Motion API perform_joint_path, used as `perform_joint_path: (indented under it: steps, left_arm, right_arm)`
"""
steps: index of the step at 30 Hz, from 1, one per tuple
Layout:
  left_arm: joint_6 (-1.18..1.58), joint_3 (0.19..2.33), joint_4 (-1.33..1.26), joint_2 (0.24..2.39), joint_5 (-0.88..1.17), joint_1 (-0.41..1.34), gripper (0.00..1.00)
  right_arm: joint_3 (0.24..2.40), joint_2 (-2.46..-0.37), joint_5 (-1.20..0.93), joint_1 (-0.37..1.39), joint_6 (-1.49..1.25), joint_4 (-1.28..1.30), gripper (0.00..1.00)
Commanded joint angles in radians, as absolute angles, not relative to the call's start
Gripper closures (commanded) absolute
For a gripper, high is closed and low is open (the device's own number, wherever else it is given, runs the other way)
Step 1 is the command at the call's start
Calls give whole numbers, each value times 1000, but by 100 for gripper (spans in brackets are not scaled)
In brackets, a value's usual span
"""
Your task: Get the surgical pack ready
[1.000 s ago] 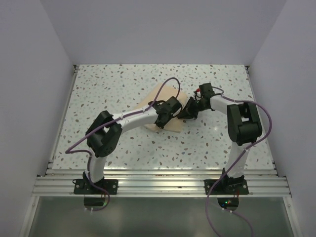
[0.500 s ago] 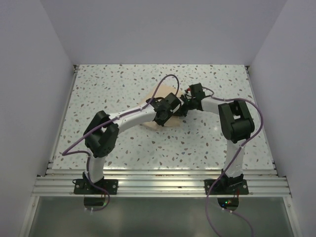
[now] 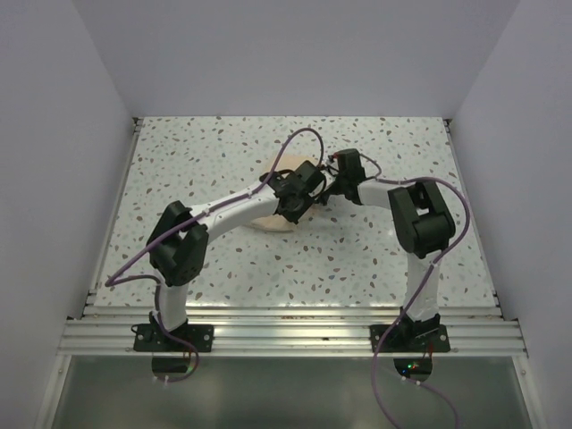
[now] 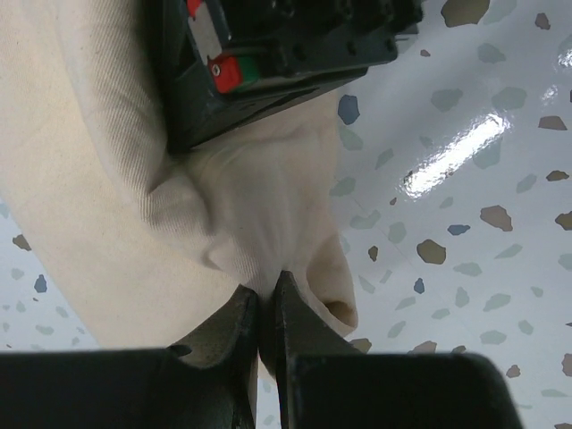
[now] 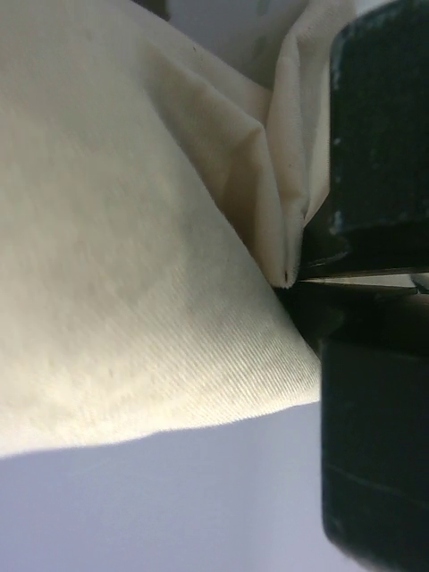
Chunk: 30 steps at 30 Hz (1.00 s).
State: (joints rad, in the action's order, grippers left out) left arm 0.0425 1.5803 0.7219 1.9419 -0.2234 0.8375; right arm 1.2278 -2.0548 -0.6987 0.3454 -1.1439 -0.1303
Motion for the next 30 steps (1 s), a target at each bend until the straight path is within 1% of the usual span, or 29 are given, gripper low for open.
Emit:
perform_joint_path:
  steps: [1, 2, 4, 7, 9, 10, 11, 13, 17, 21, 22, 30]
  left_arm:
    - [32, 1615, 631, 1856, -107, 853, 100]
    - [35, 1615, 629, 1858, -101, 853, 100]
    - [44, 1606, 623, 1856, -95, 851, 100]
    - [54, 1565, 591, 1838, -97, 850, 100]
    - [58, 1543, 575, 1829, -100, 842, 100]
    - [64, 1523, 571, 1825, -101, 838, 100]
    - [69, 1511, 566, 1821, -97, 831, 100]
    - [83, 1487, 554, 1810, -89, 805, 100]
    - [92, 1473, 551, 1792, -71, 764, 100]
    - [91, 1473, 549, 1782, -63, 738, 100]
    - [89, 1474, 551, 1782, -64, 736, 100]
    - [81, 1480, 563, 1792, -60, 735, 100]
  right_arm:
    - [1262, -2135, -640, 399, -1246, -345, 92]
    - [1285, -2155, -634, 408, -1256, -363, 92]
    - [1324, -2196, -614, 413, -1269, -388, 87]
    - [1379, -2232, -643, 391, -1238, -326, 84]
    - [1394, -2211, -629, 371, -1166, -215, 82]
    - [1407, -2188, -626, 347, -1081, -84, 82]
    - [1434, -2184, -638, 336, -1043, -24, 82]
    - [1454, -2168, -643, 298, -935, 140, 83]
    - [1451, -2112, -696, 232, -796, 276, 84]
    - [1463, -2077, -738, 207, -651, 383, 92]
    - [1462, -2074, -741, 207, -643, 385, 96]
    - [1394, -2011, -773, 209, -641, 341, 97]
